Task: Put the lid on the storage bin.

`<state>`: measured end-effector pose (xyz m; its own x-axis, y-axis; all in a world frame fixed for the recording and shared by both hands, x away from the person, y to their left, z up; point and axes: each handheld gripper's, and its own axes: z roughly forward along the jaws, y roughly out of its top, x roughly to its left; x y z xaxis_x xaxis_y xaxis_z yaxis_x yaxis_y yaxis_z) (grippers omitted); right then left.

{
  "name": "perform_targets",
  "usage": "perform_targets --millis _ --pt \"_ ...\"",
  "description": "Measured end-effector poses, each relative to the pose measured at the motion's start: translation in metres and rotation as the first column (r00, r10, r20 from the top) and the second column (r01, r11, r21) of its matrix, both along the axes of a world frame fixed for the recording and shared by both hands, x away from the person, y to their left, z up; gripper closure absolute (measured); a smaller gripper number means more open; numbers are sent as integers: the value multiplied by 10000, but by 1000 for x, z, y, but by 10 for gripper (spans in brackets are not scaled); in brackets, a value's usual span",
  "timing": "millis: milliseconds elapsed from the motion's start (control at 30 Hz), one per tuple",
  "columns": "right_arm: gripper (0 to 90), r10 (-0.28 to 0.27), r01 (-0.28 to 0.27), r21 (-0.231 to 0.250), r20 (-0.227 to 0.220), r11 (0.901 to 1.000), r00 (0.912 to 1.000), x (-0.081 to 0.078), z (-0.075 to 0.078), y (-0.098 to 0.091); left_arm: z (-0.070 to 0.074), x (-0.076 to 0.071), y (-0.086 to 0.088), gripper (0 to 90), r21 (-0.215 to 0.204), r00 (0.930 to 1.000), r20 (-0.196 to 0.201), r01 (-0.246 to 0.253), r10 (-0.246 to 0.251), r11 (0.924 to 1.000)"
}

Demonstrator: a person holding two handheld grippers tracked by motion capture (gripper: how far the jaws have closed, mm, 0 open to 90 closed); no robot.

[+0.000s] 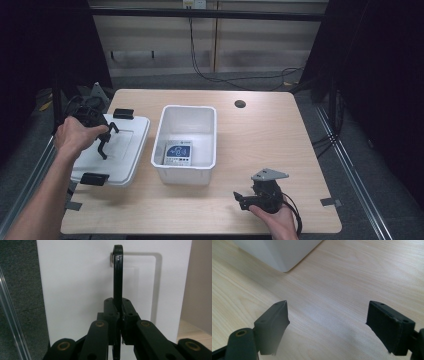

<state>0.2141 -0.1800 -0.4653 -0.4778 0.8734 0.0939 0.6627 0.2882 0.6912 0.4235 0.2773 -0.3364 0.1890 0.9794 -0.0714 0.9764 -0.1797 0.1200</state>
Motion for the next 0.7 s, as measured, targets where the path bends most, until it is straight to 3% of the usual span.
perform_targets --millis 700 --pt "172 33 -33 -12 4 10000 10000 0 0 0 46 -2 -3 850 -202 9975 708 19 -4 9998"
